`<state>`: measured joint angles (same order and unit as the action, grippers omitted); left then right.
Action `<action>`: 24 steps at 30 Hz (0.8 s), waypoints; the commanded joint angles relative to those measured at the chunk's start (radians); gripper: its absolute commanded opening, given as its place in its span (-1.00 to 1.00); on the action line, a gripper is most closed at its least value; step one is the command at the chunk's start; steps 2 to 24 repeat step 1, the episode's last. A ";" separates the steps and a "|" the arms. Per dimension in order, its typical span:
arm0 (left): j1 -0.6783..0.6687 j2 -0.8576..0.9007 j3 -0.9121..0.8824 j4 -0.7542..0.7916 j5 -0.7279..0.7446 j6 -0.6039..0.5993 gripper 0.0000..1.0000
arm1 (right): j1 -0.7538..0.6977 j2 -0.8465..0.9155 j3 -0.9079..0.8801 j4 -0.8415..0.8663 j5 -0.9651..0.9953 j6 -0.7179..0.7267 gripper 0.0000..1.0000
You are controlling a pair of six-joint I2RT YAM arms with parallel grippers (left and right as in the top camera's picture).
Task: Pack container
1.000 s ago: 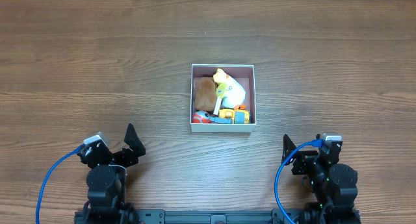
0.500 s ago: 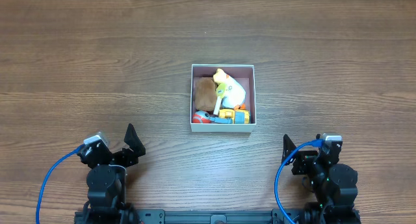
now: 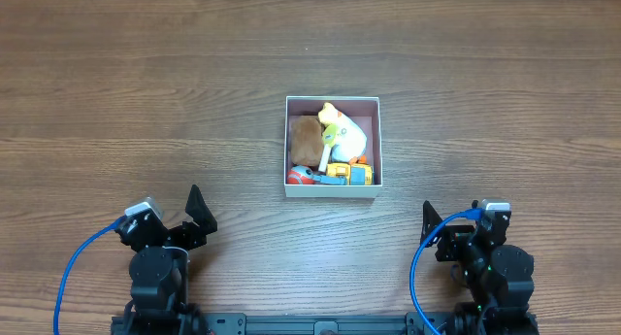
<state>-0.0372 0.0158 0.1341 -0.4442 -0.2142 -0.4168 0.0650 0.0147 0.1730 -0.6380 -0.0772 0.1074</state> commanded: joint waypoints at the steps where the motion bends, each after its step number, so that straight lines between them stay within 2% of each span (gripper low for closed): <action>1: 0.006 -0.011 -0.008 0.006 -0.003 -0.010 1.00 | -0.005 -0.012 -0.016 0.000 0.006 -0.003 1.00; 24: 0.006 -0.011 -0.008 0.006 -0.003 -0.010 1.00 | -0.005 -0.012 -0.016 0.000 0.006 -0.003 1.00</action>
